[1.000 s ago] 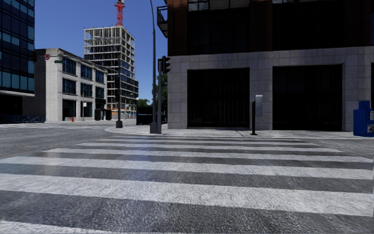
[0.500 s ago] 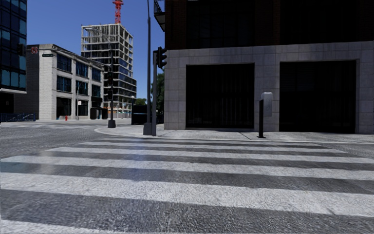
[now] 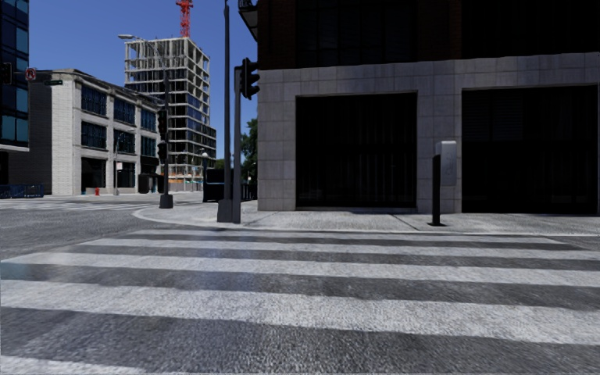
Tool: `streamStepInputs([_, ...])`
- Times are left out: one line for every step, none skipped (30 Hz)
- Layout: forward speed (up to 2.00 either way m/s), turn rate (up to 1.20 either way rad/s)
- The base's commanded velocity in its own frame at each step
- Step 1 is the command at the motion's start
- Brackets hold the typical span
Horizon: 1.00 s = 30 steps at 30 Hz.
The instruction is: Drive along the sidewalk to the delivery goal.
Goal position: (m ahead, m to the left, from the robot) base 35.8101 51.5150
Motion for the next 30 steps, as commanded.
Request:
streamStepInputs([2.00,0.00])
streamStepInputs([2.00,0.00])
streamStepInputs([2.00,0.00])
streamStepInputs([2.00,0.00])
streamStepInputs([2.00,0.00])
streamStepInputs([2.00,0.00])
streamStepInputs([2.00,0.00])
streamStepInputs([2.00,0.00])
streamStepInputs([2.00,0.00])
streamStepInputs([2.00,0.00])
streamStepInputs([2.00,0.00])
streamStepInputs([2.00,0.00])
streamStepInputs([2.00,0.00])
streamStepInputs([2.00,0.00])
streamStepInputs([2.00,0.00])
streamStepInputs([2.00,0.00])
streamStepInputs([2.00,0.00])
streamStepInputs([2.00,0.00])
streamStepInputs([2.00,0.00])
streamStepInputs([2.00,0.00])
streamStepInputs([2.00,0.00])
streamStepInputs([2.00,0.00])
streamStepInputs([2.00,0.00])
streamStepInputs([2.00,0.00])
streamStepInputs([2.00,0.00])
streamStepInputs([2.00,0.00])
streamStepInputs([2.00,0.00])
streamStepInputs([2.00,0.00])
streamStepInputs([2.00,0.00])
streamStepInputs([2.00,0.00])
